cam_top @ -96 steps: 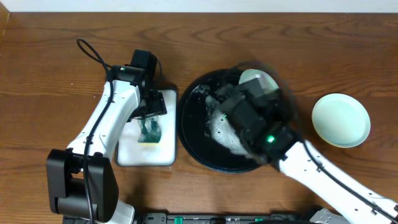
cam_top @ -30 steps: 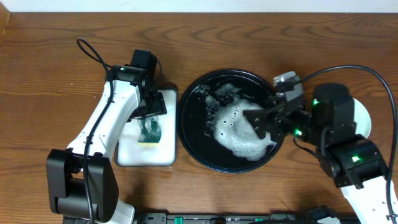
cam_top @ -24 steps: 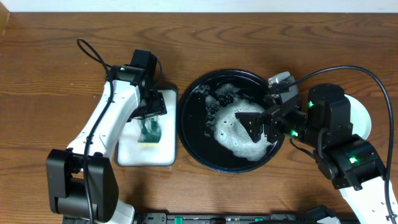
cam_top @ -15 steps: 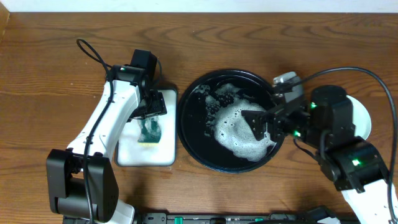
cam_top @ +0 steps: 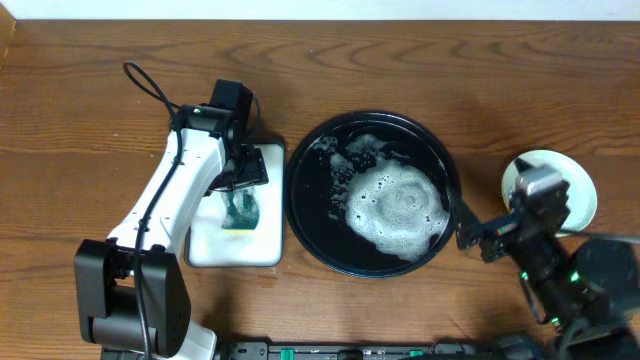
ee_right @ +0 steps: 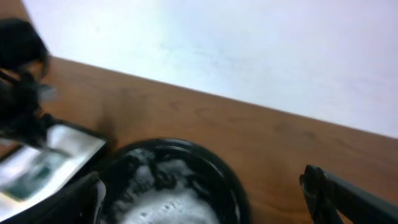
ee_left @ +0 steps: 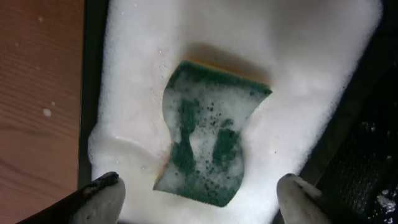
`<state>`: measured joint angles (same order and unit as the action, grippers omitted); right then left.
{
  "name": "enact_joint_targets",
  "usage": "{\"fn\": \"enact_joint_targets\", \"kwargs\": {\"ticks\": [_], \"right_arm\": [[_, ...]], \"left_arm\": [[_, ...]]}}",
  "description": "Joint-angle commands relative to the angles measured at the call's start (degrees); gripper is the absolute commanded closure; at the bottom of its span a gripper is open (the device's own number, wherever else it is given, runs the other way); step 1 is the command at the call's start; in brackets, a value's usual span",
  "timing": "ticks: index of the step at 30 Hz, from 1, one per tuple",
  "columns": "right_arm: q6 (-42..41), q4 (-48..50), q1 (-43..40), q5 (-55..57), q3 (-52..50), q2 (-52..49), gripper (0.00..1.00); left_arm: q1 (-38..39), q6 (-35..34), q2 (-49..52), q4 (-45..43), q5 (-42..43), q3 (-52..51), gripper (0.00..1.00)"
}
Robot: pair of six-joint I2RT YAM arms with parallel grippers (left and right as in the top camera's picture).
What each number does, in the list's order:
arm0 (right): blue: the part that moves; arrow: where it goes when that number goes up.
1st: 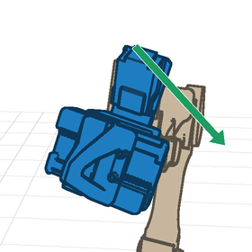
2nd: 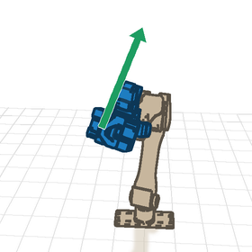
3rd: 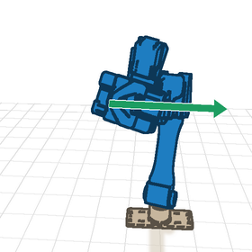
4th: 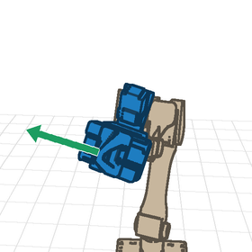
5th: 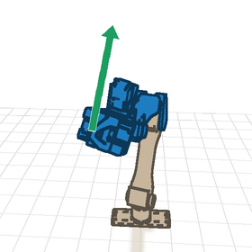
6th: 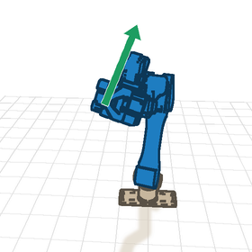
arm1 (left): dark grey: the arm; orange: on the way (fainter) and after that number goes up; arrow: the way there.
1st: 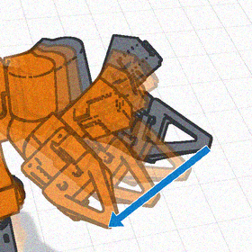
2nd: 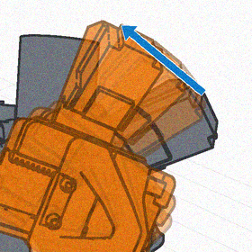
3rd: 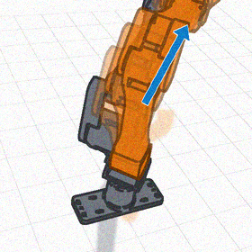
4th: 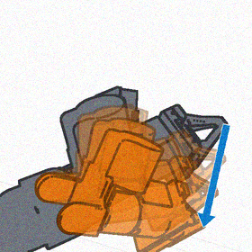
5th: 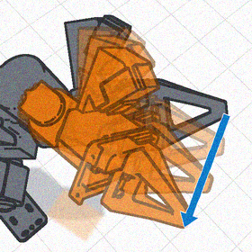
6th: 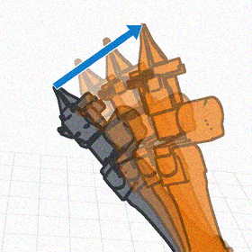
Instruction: Clean dirty plates on tray and stack at the side
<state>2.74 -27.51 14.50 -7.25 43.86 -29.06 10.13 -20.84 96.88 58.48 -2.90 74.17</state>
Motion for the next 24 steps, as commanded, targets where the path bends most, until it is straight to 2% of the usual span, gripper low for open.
{"fn": "enact_joint_targets", "kwargs": {"ticks": [1, 8, 14, 17, 24], "right_arm": [[1.36, 5.31, -0.59, 2.64, -13.03, 6.21, 0.01], [1.42, 14.95, -0.59, 2.75, -30.56, 18.6, 0.01], [1.64, 21.4, -0.59, 3.87, -40.28, 27.82, 0.01], [1.64, 25.46, -0.61, 3.85, -43.47, 28.5, 0.01], [1.64, 24.37, -0.63, 4.0, -43.54, 28.79, 0.01]], "left_arm": [[-0.2, 0.26, -0.17, 0.11, -0.07, 0.28, 0.17], [-0.2, 0.26, -0.17, 0.11, -0.07, 0.28, 0.17], [-0.2, 0.26, -0.17, 0.11, -0.07, 0.28, 0.17], [-0.2, 0.26, -0.17, 0.11, -0.07, 0.28, 0.17], [-0.2, 0.26, -0.17, 0.11, -0.07, 0.28, 0.17]]}}
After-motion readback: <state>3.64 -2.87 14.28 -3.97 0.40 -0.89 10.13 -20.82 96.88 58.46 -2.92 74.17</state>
